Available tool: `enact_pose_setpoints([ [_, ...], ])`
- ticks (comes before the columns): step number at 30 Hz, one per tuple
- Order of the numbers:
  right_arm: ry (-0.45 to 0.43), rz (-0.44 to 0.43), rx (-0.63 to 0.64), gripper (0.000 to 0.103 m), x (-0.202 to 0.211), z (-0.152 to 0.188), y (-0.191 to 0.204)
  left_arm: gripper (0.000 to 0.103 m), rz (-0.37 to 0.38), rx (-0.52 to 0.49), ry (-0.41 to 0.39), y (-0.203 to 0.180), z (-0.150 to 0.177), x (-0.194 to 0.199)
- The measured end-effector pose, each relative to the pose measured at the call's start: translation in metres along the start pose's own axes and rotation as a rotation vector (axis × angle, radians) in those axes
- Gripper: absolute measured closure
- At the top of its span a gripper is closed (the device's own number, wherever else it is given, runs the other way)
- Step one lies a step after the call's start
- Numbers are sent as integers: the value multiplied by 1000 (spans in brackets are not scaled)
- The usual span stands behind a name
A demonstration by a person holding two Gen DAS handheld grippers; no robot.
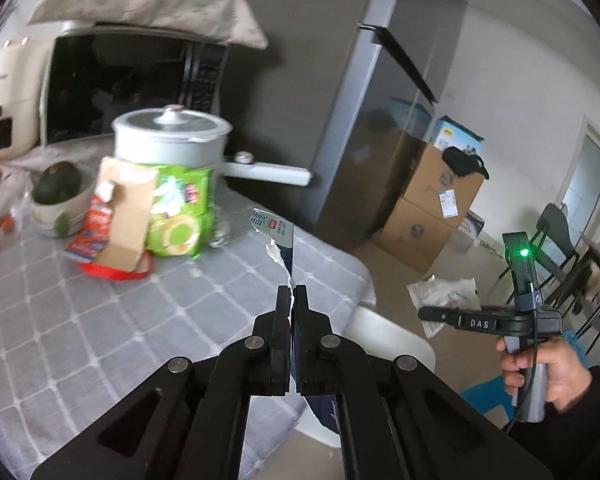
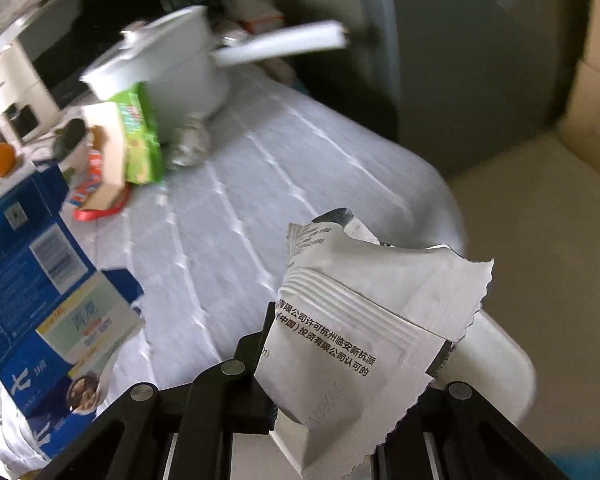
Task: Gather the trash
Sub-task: 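Carry the carton and white wrapper to the white bin and release both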
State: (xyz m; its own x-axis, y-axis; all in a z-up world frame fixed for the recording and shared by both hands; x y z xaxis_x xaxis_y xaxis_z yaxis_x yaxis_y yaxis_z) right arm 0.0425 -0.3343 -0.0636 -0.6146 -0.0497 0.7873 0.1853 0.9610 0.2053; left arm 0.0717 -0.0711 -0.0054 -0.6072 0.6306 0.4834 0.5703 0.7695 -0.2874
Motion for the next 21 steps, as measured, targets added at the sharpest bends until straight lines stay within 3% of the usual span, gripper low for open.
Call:
enact_pose_setpoints([
  [5, 31, 28, -69, 89, 7, 11, -37, 103, 23, -60, -12, -42, 1, -27],
  [14, 47, 55, -124, 89, 20, 22, -74, 103, 52, -243, 114, -122, 34, -105],
  [21, 61, 73, -152, 88, 22, 28, -91, 103, 40, -311, 226, -139, 64, -148],
])
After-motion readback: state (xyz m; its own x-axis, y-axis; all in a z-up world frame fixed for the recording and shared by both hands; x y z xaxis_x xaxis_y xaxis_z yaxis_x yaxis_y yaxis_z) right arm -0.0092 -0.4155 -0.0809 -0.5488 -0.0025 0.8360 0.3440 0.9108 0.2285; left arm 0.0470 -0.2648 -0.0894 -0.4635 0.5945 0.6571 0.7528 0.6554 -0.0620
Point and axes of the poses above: each gripper's, at about its wrist camera, not at the fingertips, and x roughly against the way its jaws point, y to its left, z to its underside, the point moved 5 cm from there along -x, roughly the way its jaws point, and after that the axes turned 1 degree about -y, right-handed, at the moved point
